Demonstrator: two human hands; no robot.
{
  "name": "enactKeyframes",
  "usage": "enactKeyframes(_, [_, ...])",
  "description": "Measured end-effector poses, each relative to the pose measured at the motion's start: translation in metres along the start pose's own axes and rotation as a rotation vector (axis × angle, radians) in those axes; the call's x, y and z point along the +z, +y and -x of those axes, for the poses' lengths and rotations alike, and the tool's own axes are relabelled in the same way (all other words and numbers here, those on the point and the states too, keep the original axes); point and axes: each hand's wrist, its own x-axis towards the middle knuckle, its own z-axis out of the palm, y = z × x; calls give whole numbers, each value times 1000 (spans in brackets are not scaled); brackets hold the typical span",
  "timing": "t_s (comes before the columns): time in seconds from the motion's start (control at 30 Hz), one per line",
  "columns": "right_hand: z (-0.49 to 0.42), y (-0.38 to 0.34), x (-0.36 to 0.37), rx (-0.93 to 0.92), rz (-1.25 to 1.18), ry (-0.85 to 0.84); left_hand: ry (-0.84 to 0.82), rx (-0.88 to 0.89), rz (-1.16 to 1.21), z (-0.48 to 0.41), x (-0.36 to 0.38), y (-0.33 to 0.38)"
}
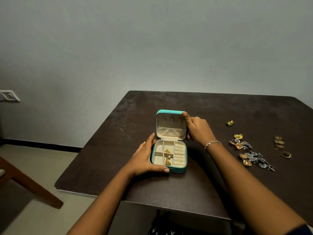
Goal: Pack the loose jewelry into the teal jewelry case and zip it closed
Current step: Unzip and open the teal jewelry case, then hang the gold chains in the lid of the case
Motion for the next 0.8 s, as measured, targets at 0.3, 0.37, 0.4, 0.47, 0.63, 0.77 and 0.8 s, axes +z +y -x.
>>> enactKeyframes(0.3, [-20,18,17,265,15,-60,-19,-48,-6,-2,1,-5])
enactKeyframes(0.37, [-18,20,15,306,-60,-61,-18,-45,-6,-2,1,-6])
enactKeyframes(0.4, [-16,20,12,318,-99,-51,-17,-41,-6,-2,1,-6])
enactKeyframes(0.47, [-10,20,7,309,-140,1,-15,-28,1,-3,1,-6])
enactKeyframes(0.63, [17,5,-3,146,39,239,85,84,116,-6,4,-7])
enactKeyframes(0.77, [40,-11,3,-9,76,99,153,44,168,-7,7,-10])
enactKeyframes(0.8, [45,-15,6,-33,99,28,157,58,159,-6,7,-9])
